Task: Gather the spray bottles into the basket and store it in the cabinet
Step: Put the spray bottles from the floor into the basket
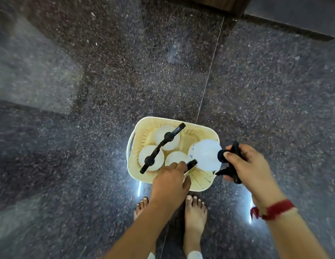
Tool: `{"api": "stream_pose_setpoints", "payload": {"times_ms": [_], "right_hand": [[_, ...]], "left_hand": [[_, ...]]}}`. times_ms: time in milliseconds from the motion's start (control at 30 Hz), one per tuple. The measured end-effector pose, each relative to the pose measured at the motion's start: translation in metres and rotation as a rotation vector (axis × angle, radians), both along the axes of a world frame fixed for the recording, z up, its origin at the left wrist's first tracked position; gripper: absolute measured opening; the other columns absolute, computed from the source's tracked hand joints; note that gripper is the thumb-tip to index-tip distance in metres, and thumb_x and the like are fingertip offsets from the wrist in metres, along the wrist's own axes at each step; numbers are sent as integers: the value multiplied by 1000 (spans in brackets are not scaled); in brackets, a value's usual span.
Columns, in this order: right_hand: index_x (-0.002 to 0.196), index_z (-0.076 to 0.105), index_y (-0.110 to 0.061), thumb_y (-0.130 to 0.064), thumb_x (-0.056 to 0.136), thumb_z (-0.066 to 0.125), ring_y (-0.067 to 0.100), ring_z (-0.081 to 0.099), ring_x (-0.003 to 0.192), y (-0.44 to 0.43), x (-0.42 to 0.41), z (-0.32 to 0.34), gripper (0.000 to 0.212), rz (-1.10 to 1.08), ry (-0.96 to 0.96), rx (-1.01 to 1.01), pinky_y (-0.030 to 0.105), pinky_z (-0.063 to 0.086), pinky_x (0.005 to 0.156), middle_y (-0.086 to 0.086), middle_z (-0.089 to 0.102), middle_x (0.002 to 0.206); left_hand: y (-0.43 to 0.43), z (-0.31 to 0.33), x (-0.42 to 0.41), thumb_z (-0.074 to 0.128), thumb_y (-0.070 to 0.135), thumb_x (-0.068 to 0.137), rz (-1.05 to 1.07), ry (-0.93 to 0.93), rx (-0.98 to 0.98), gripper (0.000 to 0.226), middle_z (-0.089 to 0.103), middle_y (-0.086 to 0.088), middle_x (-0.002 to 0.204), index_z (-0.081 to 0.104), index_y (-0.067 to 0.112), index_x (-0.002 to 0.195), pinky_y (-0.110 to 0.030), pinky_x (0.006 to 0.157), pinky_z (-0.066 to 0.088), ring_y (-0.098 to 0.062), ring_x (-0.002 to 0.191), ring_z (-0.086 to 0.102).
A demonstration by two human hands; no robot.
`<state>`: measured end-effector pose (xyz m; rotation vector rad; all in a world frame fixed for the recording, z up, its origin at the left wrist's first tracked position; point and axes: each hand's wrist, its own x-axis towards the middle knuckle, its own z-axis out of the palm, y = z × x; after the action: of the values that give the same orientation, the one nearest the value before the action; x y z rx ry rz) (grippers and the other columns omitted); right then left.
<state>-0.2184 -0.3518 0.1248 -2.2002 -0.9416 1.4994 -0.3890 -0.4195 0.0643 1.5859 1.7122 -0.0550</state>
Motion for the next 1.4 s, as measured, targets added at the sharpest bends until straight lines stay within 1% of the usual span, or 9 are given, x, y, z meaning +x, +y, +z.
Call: {"api": "stream_pose_setpoints", "payload": {"times_ms": [133,300,467,633,767,933,1133,1267,1400], "right_hand": [[84,56,-37,-28,84,62,30,68,78,-8,-5,-28,11,196,-158,29,52,57,71,1,66,86],[93,54,-20,-27,81,61,38,66,84,8,-20,-57,15,130,-129,-20,55,54,76,12,65,91],[98,55,-13,-21,77,65,28,69,74,25,-25,-74,25,20,-77,-76,47,60,64,14,66,94],[110,50,-8,-8,81,65,22,68,69,20,-29,-87,32,-176,107,-188,33,57,52,14,63,92],[101,49,-10,-5,82,66,24,69,71,22,-39,-89,27,-295,209,-182,28,56,50,15,63,97],[125,43,-9,-8,77,75,32,70,87,25,-47,-86,58,-364,367,-191,33,60,65,16,65,110],[104,52,-17,-8,85,66,36,65,99,23,-37,-85,26,-397,493,-265,38,58,62,12,65,107],[95,50,-17,-16,95,52,36,66,79,23,-37,-84,3,-463,469,-295,39,57,51,9,62,105],[112,44,-17,-17,85,67,30,68,79,24,-45,-83,36,-409,376,-252,33,56,50,8,63,101]], "left_hand": [[-4,-6,1,58,37,87,84,47,11,33,55,1,108,43,22,112,-36,75,52,-22,101,56],[-3,-16,0,56,45,87,110,102,58,38,58,-1,105,42,21,113,-37,73,49,-24,100,56],[-1,-19,1,52,39,91,65,70,73,31,65,-2,91,39,20,112,-31,56,40,-25,84,63],[1,-17,0,49,35,94,-19,108,78,25,64,-4,87,40,18,109,-31,54,39,-27,79,63],[3,-17,2,47,34,95,-59,128,73,22,62,-7,91,43,18,109,-33,58,41,-28,81,63],[3,-20,2,43,32,96,-55,151,24,21,63,-9,90,44,15,109,-32,59,41,-29,81,64],[-1,-24,4,37,28,100,-114,166,8,17,64,-8,84,40,15,110,-33,55,42,-30,74,65],[-3,-24,4,38,29,100,-111,146,-2,18,61,-8,82,40,15,112,-33,54,42,-30,73,64],[-3,-24,2,38,29,100,-82,142,-17,18,59,-7,80,41,15,109,-32,55,43,-29,71,62]]}}
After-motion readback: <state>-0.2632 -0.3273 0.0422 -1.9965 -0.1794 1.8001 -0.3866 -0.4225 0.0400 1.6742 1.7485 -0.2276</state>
